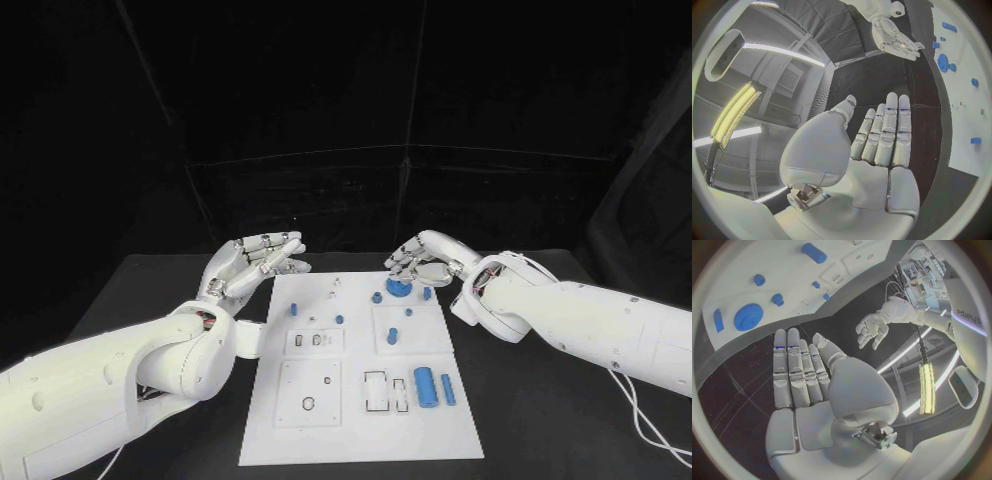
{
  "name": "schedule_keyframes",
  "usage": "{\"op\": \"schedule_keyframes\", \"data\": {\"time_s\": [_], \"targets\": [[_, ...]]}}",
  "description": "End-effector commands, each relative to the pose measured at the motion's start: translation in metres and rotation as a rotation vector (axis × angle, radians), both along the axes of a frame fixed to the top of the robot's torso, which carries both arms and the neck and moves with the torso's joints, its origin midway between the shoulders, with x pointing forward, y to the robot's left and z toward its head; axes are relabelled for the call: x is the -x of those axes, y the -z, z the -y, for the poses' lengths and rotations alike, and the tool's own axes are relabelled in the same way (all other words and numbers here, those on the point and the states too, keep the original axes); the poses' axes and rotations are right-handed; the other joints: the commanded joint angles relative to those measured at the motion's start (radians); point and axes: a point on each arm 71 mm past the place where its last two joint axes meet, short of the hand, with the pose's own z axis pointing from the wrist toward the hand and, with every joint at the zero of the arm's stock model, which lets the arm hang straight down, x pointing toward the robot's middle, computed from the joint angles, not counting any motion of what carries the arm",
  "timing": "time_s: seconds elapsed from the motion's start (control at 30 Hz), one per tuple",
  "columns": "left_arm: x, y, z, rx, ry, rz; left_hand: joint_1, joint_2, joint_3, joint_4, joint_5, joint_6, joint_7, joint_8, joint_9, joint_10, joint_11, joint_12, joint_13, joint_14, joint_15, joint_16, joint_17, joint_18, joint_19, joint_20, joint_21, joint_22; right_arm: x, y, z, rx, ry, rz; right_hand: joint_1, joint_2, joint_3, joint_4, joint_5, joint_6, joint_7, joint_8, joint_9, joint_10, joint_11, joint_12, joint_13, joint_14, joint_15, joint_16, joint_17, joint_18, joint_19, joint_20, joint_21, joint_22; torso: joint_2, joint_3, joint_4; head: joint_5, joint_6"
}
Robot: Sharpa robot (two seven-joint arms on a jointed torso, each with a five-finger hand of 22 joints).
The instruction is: Assemble the parts on the task board
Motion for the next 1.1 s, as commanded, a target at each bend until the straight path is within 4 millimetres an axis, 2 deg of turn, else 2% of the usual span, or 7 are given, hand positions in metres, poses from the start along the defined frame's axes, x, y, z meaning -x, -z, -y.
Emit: {"op": "schedule_keyframes", "data": {"time_s": [0.03, 0.3, 0.47, 0.6, 0.7, 0.9, 1.1], "targets": [[0.004, -0.005, 0.008, 0.04, 0.068, 0.021, 0.004, 0.005, 0.001, -0.007, 0.0, 0.008, 0.014, -0.002, -0.001, 0.008, -0.001, -0.005, -0.001, -0.003, 0.003, -0.005, 0.001, 0.012, 0.005, 0.002, 0.001, -0.002, -0.004, 0.003, -0.006, 0.273, -0.013, 0.054, -0.01, -0.019, 0.013, 0.0, -0.012, 0.016, -0.009, -0.016, 0.001, 0.014, -0.011, -0.009, 0.001, 0.08, -0.019, 0.06, 0.052, 0.017, 0.029, -0.023, 0.097, 0.055, 0.025, -0.0021, 0.0009, -0.005, 0.004], [0.009, -0.007, 0.015, 0.055, 0.105, 0.012, 0.001, 0.005, -0.002, -0.01, 0.0, 0.009, 0.018, -0.004, -0.001, 0.005, 0.002, -0.009, -0.002, -0.007, 0.005, -0.011, 0.003, 0.012, 0.002, 0.003, -0.002, -0.004, -0.013, -0.001, -0.022, 0.415, -0.022, 0.119, -0.016, -0.029, 0.042, 0.0, -0.018, 0.014, -0.013, -0.027, 0.0, 0.008, -0.014, -0.009, 0.001, 0.101, -0.023, 0.151, 0.133, 0.018, 0.018, -0.032, 0.187, 0.111, 0.05, -0.0059, 0.0062, -0.01, 0.02], [0.01, -0.007, 0.017, 0.058, 0.114, 0.008, 0.0, 0.005, -0.003, -0.01, 0.0, 0.009, 0.018, -0.004, -0.002, 0.005, 0.002, -0.01, -0.002, -0.007, 0.005, -0.012, 0.003, 0.012, 0.002, 0.003, -0.003, -0.005, -0.017, -0.002, -0.029, 0.47, -0.027, 0.129, -0.032, -0.042, 0.06, 0.007, -0.033, 0.001, -0.013, -0.028, 0.0, -0.029, -0.014, -0.009, 0.001, 0.116, -0.02, 0.277, 0.22, 0.02, 0.028, -0.029, 0.269, 0.159, 0.062, -0.0081, 0.0143, -0.014, 0.024], [0.009, -0.007, 0.017, 0.059, 0.117, 0.006, -0.001, 0.006, -0.003, -0.01, 0.0, 0.009, 0.019, -0.004, -0.002, 0.004, 0.003, -0.011, -0.002, -0.008, 0.006, -0.013, 0.003, 0.012, 0.001, 0.004, -0.003, -0.005, -0.018, -0.003, -0.031, 0.49, -0.031, 0.128, -0.04, -0.047, 0.068, 0.013, -0.039, -0.004, -0.014, -0.027, 0.0, -0.045, -0.011, -0.009, 0.002, 0.118, -0.018, 0.372, 0.278, 0.02, 0.032, -0.026, 0.317, 0.187, 0.067, -0.0087, 0.0173, -0.017, 0.025], [0.009, -0.006, 0.016, 0.057, 0.115, 0.004, -0.001, 0.006, -0.003, -0.01, 0.0, 0.009, 0.019, -0.004, -0.002, 0.004, 0.003, -0.011, -0.002, -0.008, 0.006, -0.013, 0.003, 0.012, 0.001, 0.004, -0.003, -0.005, -0.018, -0.002, -0.035, 0.505, -0.041, 0.119, -0.042, -0.052, 0.079, 0.019, -0.04, -0.007, -0.015, -0.026, 0.001, -0.051, -0.009, -0.007, 0.002, 0.114, -0.017, 0.544, 0.436, 0.013, 0.045, -0.023, 0.394, 0.26, 0.071, -0.0085, 0.018, -0.021, 0.026], [0.007, -0.006, 0.016, 0.055, 0.115, 0.002, -0.002, 0.006, -0.004, -0.01, 0.0, 0.009, 0.019, -0.005, -0.002, 0.002, 0.003, -0.012, -0.002, -0.009, 0.006, -0.014, 0.004, 0.011, 0.001, 0.004, -0.004, -0.006, -0.019, 0.0, -0.038, 0.526, -0.055, 0.096, -0.043, -0.055, 0.093, 0.027, -0.041, -0.008, -0.016, -0.026, 0.001, -0.052, -0.009, -0.007, 0.002, 0.105, -0.016, 0.671, 0.553, -0.007, 0.089, -0.02, 0.518, 0.415, 0.075, -0.009, 0.0184, -0.023, 0.027], [0.007, -0.006, 0.017, 0.056, 0.119, -0.002, -0.002, 0.008, -0.004, -0.011, 0.0, 0.009, 0.02, -0.005, -0.002, 0.001, 0.004, -0.014, -0.003, -0.009, 0.007, -0.016, 0.004, 0.011, 0.0, 0.004, -0.005, -0.007, -0.02, 0.002, -0.039, 0.541, -0.055, 0.078, -0.042, -0.055, 0.105, 0.032, -0.043, -0.003, -0.015, -0.025, 0.001, -0.047, -0.008, -0.006, 0.003, 0.104, -0.015, 0.728, 0.606, -0.014, 0.099, -0.019, 0.56, 0.466, 0.078, -0.0086, 0.022, -0.024, 0.026]]}}
